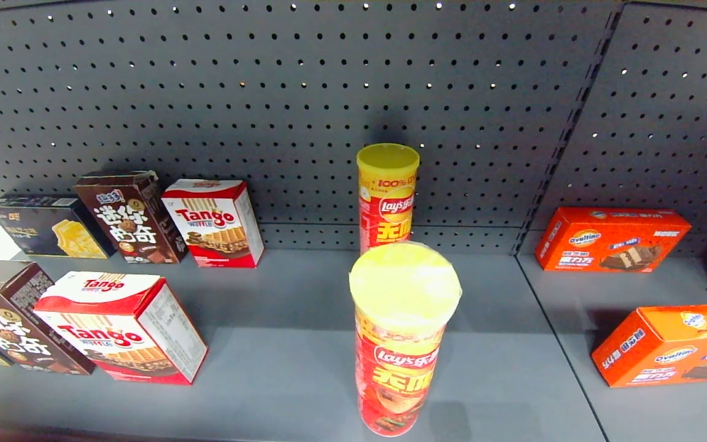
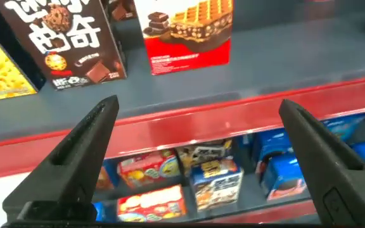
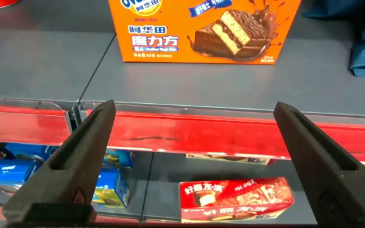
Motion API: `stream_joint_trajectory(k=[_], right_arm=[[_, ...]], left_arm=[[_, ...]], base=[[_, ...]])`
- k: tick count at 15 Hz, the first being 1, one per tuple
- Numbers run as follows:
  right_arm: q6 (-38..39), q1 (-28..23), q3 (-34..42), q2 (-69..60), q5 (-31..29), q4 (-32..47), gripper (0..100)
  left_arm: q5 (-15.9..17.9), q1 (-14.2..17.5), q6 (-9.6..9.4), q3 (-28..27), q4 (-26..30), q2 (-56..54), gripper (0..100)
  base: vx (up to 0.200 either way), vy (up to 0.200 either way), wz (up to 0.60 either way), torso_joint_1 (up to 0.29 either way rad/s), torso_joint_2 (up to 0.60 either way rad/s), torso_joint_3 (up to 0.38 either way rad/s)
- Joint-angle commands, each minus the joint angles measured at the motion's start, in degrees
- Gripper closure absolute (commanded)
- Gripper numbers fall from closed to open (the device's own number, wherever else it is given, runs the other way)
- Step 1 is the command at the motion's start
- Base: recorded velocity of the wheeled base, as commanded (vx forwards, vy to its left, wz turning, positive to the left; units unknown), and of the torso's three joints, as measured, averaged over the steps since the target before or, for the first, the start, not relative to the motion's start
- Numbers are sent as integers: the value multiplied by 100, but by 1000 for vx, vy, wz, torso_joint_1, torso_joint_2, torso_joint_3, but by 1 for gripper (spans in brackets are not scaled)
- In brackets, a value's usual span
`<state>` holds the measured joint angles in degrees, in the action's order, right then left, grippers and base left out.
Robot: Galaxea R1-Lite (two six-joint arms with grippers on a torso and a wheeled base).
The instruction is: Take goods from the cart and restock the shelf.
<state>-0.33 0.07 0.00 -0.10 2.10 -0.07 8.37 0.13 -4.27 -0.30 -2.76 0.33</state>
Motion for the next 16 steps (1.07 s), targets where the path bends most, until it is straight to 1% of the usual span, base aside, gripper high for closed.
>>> stream_joint_trajectory(k=[1,2,3,4,5,6,7,8,9,10,12,16], right_arm=[[-2,1,0,10,1,-1,0],[-2,1,0,10,1,-1,0],[-2,1,0,10,1,-1,0],[-2,1,0,10,1,-1,0],[-2,1,0,10,1,-1,0],[-2,1,0,10,1,-1,0],[-2,10,0,10,1,-1,0],[-2,1,0,10,1,-1,0],[-2,1,0,10,1,-1,0],[-2,1,0,10,1,-1,0],[-2,1,0,10,1,-1,0],[-20,1,0,10,-25,7,0]], left_arm=[[-521,4,-4,13,-50,-33,0],[-961,4,-74,22,-50,-33,0],[-1259,4,-206,22,-50,-33,0],[-1576,4,-435,30,-41,-33,0],[-1646,4,-470,30,-41,-33,0],[-1558,4,-443,30,-41,-33,0],[-697,-5,-233,22,12,-33,0],[77,-5,-57,30,249,-33,0],[208,-13,-241,-31,451,-33,0],[200,-13,-206,-5,390,-33,0],[6,-13,-109,13,337,-33,0],[-20,-13,-83,22,293,-33,0]], base=[[0,0,0,0,0,0],[0,0,0,0,0,0],[0,0,0,0,0,0],[0,0,0,0,0,0],[0,0,0,0,0,0],[0,0,0,0,0,0],[0,0,0,0,0,0],[0,0,0,0,0,0],[0,0,0,0,0,0],[0,0,0,0,0,0],[0,0,0,0,0,0],[0,0,0,0,0,0]])
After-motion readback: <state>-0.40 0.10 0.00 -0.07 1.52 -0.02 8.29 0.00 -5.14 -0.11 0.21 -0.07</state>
